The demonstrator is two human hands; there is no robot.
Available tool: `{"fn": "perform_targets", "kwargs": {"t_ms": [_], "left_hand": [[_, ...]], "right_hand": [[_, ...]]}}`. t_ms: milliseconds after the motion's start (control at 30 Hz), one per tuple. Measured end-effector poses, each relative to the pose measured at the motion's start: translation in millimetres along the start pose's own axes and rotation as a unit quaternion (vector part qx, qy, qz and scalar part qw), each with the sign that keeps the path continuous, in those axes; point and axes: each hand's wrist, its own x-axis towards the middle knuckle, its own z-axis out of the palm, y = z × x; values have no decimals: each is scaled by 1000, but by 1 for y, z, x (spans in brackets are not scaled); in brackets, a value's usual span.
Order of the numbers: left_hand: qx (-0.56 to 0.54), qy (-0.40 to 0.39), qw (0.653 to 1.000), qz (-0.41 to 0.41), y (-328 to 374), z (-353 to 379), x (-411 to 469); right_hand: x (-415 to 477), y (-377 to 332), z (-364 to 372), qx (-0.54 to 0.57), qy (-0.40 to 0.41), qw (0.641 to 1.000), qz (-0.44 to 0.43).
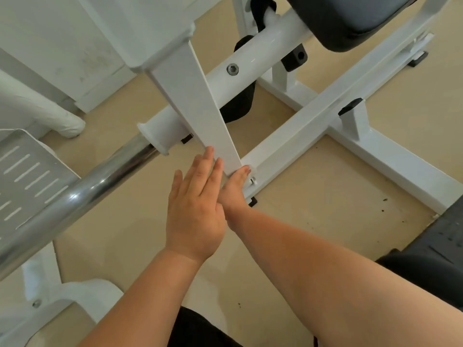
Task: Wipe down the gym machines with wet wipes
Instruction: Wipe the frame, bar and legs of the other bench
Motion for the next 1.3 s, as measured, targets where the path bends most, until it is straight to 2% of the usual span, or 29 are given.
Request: {"fn": "perform_targets", "kwargs": {"t_ms": [100,167,333,500,600,700,767,833,900,1000,1100,1167,1267,1300], "left_hand": [[-32,-72,996,-52,-9,8,-16],[-85,-120,984,-104,-16,9,-23],[-248,-118,936,-222,-16,2,-18],[-388,-73,876,-277,-9,-11,-3],[-515,-17,794,-322,-2,-26,5],[-595,62,719,-354,1,-39,12],[-632,116,676,-361,1,-41,17],[-647,152,650,-369,3,-42,19],[-657,173,632,-374,4,-42,22],[-683,145,634,-332,4,-41,28],[-729,88,620,-277,12,-37,31],[-724,83,631,-266,18,-28,29],[-712,82,634,-290,12,-19,28],[-711,72,629,-306,7,-18,29]], "right_hand": [[10,15,-11,-9,-33,995,91],[17,19,-17,2,-15,993,116],[9,-1,-10,105,-7,984,141],[-47,-41,-19,61,-58,996,7],[-75,-58,-24,-21,-62,990,-124],[-92,-67,-35,-200,-68,946,-245],[-96,-71,-45,-336,-45,886,-318],[-92,-70,-56,-457,6,793,-403],[-82,-74,-67,-570,58,662,-483],[-77,-108,-80,-673,80,482,-556],[-83,-152,-76,-763,85,309,-561],[-92,-171,-73,-821,89,208,-525],[-101,-185,-75,-880,106,92,-454],[-102,-186,-74,-891,104,66,-437]]}}
